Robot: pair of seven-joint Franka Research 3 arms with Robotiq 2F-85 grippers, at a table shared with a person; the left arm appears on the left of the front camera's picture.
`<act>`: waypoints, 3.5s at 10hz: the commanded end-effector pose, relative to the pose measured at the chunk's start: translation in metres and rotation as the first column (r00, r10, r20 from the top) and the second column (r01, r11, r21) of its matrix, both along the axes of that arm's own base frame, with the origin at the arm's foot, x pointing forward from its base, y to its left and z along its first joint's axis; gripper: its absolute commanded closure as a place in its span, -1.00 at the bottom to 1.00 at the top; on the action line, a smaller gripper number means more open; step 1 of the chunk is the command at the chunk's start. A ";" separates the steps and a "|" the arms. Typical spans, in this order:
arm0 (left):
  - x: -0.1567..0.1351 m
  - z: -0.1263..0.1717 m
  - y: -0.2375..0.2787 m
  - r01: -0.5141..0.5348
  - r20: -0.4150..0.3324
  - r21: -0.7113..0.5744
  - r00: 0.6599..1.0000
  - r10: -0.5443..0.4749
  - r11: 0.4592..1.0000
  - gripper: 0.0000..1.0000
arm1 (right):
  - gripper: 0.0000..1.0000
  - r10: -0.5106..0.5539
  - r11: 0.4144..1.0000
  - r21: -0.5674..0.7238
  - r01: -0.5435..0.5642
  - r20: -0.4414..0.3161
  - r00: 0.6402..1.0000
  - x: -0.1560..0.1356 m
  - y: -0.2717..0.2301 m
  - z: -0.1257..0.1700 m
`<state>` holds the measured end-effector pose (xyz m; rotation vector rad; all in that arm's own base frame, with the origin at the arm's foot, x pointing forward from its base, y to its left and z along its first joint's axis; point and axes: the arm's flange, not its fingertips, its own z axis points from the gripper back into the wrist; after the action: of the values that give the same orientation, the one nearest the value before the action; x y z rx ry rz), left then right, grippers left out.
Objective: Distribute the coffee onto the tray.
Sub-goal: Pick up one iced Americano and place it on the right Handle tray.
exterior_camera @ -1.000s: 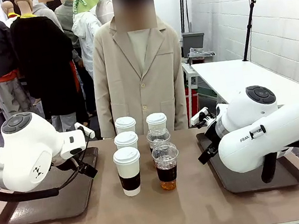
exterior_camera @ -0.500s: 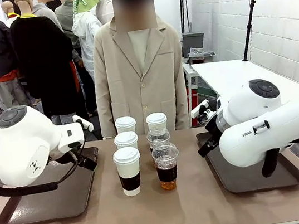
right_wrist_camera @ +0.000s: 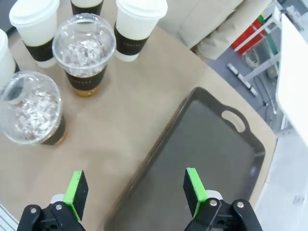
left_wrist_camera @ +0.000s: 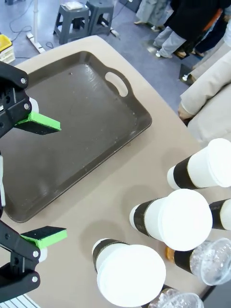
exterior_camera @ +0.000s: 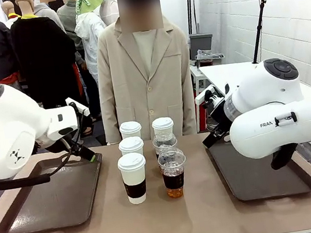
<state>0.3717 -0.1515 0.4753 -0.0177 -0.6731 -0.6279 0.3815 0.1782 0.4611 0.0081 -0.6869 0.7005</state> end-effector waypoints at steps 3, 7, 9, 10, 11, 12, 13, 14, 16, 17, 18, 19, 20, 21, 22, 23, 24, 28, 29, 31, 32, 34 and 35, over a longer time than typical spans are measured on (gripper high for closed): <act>0.011 0.024 0.020 0.091 -0.064 -0.110 0.993 -0.098 0.990 -1.00 | -1.00 0.102 0.987 0.122 -0.107 0.047 0.994 -0.023 -0.015 0.028; 0.030 0.030 0.030 0.174 -0.096 -0.234 0.975 -0.200 0.957 -1.00 | -1.00 0.133 0.959 0.237 -0.156 0.112 0.985 -0.037 -0.050 0.037; 0.036 0.027 0.031 0.206 -0.083 -0.293 0.967 -0.239 0.934 -1.00 | -1.00 0.135 0.952 0.259 -0.162 0.119 0.984 -0.040 -0.065 0.039; 0.041 0.026 0.031 0.210 -0.086 -0.327 0.964 -0.251 0.921 -1.00 | -1.00 0.144 0.944 0.281 -0.171 0.117 0.983 -0.041 -0.072 0.039; 0.048 0.026 0.030 0.191 -0.078 -0.357 0.969 -0.233 0.914 -1.00 | -1.00 0.164 0.936 0.299 -0.189 0.107 0.981 -0.043 -0.076 0.040; 0.053 0.026 0.029 0.191 -0.069 -0.392 0.969 -0.236 0.900 -1.00 | -1.00 0.174 0.927 0.317 -0.200 0.107 0.979 -0.044 -0.080 0.041; 0.056 0.027 0.027 0.196 -0.071 -0.402 0.967 -0.244 0.894 -1.00 | -1.00 0.173 0.924 0.326 -0.199 0.108 0.979 -0.045 -0.082 0.042; 0.058 0.029 0.027 0.190 -0.059 -0.392 0.971 -0.231 0.900 -1.00 | -1.00 0.168 0.925 0.327 -0.194 0.105 0.980 -0.045 -0.084 0.042; 0.057 0.037 0.028 0.205 -0.018 -0.376 0.974 -0.228 0.904 -1.00 | -1.00 0.165 0.925 0.331 -0.186 0.091 0.982 -0.042 -0.087 0.043; 0.055 0.041 0.027 0.211 0.008 -0.352 0.975 -0.223 0.912 -1.00 | -1.00 0.162 0.929 0.325 -0.180 0.083 0.983 -0.040 -0.087 0.043; 0.053 0.045 0.027 0.214 0.027 -0.340 0.976 -0.218 0.916 -1.00 | -1.00 0.160 0.929 0.326 -0.176 0.075 0.984 -0.038 -0.086 0.042; 0.051 0.047 0.028 0.209 0.041 -0.330 0.977 -0.207 0.920 -1.00 | -1.00 0.158 0.931 0.322 -0.173 0.072 0.985 -0.036 -0.086 0.041; 0.049 0.046 0.029 0.215 0.053 -0.313 0.976 -0.209 0.925 -1.00 | -1.00 0.138 0.939 0.309 -0.151 0.064 0.988 -0.034 -0.084 0.041; 0.052 0.049 0.025 0.196 0.000 -0.343 0.978 -0.209 0.919 -1.00 | -1.00 0.139 0.935 0.318 -0.154 0.071 0.988 -0.010 -0.078 0.073; 0.052 0.049 0.025 0.196 0.000 -0.343 0.978 -0.209 0.919 -1.00 | -1.00 0.139 0.935 0.318 -0.154 0.071 0.988 -0.010 -0.078 0.073; 0.052 0.049 0.025 0.196 0.000 -0.343 0.978 -0.209 0.919 -1.00 | -1.00 0.139 0.935 0.318 -0.154 0.071 0.988 -0.010 -0.078 0.073; 0.052 0.049 0.025 0.196 0.000 -0.343 0.978 -0.209 0.919 -1.00 | -1.00 0.139 0.935 0.318 -0.154 0.071 0.988 -0.010 -0.078 0.073; 0.052 0.049 0.025 0.196 0.000 -0.343 0.978 -0.209 0.919 -1.00 | -1.00 0.139 0.935 0.318 -0.154 0.071 0.988 -0.010 -0.078 0.073; 0.052 0.049 0.025 0.196 0.000 -0.343 0.978 -0.209 0.919 -1.00 | -1.00 0.139 0.935 0.318 -0.154 0.071 0.988 -0.010 -0.078 0.073; 0.052 0.049 0.025 0.196 0.000 -0.343 0.978 -0.209 0.919 -1.00 | -1.00 0.139 0.935 0.318 -0.154 0.071 0.988 -0.010 -0.078 0.073; 0.052 0.049 0.025 0.196 0.000 -0.343 0.978 -0.209 0.919 -1.00 | -1.00 0.139 0.935 0.318 -0.154 0.071 0.988 -0.010 -0.078 0.073; 0.052 0.049 0.025 0.196 0.000 -0.343 0.978 -0.209 0.919 -1.00 | -1.00 0.139 0.935 0.318 -0.154 0.071 0.988 -0.010 -0.078 0.073; 0.052 0.049 0.025 0.196 0.000 -0.343 0.978 -0.209 0.919 -1.00 | -1.00 0.139 0.935 0.318 -0.154 0.071 0.988 -0.010 -0.078 0.073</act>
<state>0.4221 -0.1273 0.5250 -0.4079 -0.7473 -0.7081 0.3712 0.1005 0.5346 0.3362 -0.8482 0.7266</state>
